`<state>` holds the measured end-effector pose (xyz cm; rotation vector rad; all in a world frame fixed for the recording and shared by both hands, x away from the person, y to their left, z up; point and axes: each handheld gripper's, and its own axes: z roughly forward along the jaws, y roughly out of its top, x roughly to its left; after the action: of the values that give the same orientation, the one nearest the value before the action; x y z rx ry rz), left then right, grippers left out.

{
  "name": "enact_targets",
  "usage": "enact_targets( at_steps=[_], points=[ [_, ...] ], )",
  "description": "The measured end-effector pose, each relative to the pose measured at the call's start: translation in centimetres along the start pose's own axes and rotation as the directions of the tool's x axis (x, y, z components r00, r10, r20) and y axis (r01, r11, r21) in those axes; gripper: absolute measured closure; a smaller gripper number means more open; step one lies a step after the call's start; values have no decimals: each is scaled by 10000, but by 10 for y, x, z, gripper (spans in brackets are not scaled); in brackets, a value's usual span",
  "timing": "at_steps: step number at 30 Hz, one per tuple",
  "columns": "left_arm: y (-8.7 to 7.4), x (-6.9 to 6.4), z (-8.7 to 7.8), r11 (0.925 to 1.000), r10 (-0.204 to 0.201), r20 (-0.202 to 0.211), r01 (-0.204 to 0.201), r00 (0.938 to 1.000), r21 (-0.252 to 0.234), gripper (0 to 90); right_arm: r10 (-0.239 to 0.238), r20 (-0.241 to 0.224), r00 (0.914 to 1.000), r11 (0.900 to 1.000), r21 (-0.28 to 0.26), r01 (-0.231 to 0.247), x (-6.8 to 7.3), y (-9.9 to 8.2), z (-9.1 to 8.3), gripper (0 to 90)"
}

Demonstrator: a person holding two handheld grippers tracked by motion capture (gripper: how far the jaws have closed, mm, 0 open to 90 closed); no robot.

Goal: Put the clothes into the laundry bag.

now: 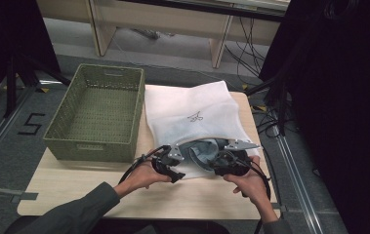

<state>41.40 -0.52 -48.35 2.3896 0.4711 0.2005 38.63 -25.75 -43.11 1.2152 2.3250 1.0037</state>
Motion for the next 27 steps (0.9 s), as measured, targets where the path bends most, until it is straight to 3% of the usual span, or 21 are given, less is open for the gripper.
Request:
enact_targets(
  at_steps=[4,6,7,8,9,12,14,15,16,17,18,20,21,24,27],
  points=[
    [-7,4,9,9997,155,-112,-153,9998,165,491,235,-46,9997,9992,329,-233,-2,-4,2,391],
    [-10,3,12,9998,27,23,-27,10000,173,603,-10,-50,10000,9994,350,11,-3,-5,3,387],
    [-13,2,13,9995,197,14,-198,9998,230,652,-27,-35,10000,9994,347,29,-2,-5,3,386],
    [-13,1,13,9995,218,28,-219,9998,209,687,188,-111,9998,9991,388,-183,0,-4,3,385],
    [-13,-2,12,9993,197,50,-199,9998,322,733,-74,-88,9999,9995,291,77,-1,-5,4,385],
    [-12,-6,9,9971,496,25,-496,9988,585,841,160,-155,9998,9990,418,-153,1,-5,4,383],
    [-14,-6,6,9949,633,-32,-628,9980,789,860,430,-183,9989,9983,404,-423,4,-5,3,382],
    [-16,-5,4,9961,490,-55,-485,9988,741,864,-64,-148,9999,9994,328,69,1,-5,3,382],
    [-18,-3,1,9934,612,-58,-603,9981,979,868,0,-160,9999,9995,311,4,1,-5,3,382],
    [-21,-3,0,9963,312,-76,-304,9995,806,870,231,-205,9995,9990,381,-223,3,-5,1,382],
    [-23,0,-3,9943,501,-127,-486,9987,953,871,231,-228,9995,9990,386,-222,3,-5,1,382],
    [-27,0,-7,9942,422,-181,-402,9989,999,871,228,-274,9994,9992,342,-218,4,-6,1,382],
    [-28,0,-8,9943,445,-190,-425,9988,976,870,7,-247,9997,9996,269,-1,3,-7,2,382],
    [-29,0,-11,9904,660,-188,-632,9976,1232,860,137,-295,9995,9995,299,-128,7,-8,2,382],
    [-26,-4,-9,9940,638,-121,-625,9979,900,850,-71,-382,9992,9992,390,85,8,-7,3,382]
  ],
)
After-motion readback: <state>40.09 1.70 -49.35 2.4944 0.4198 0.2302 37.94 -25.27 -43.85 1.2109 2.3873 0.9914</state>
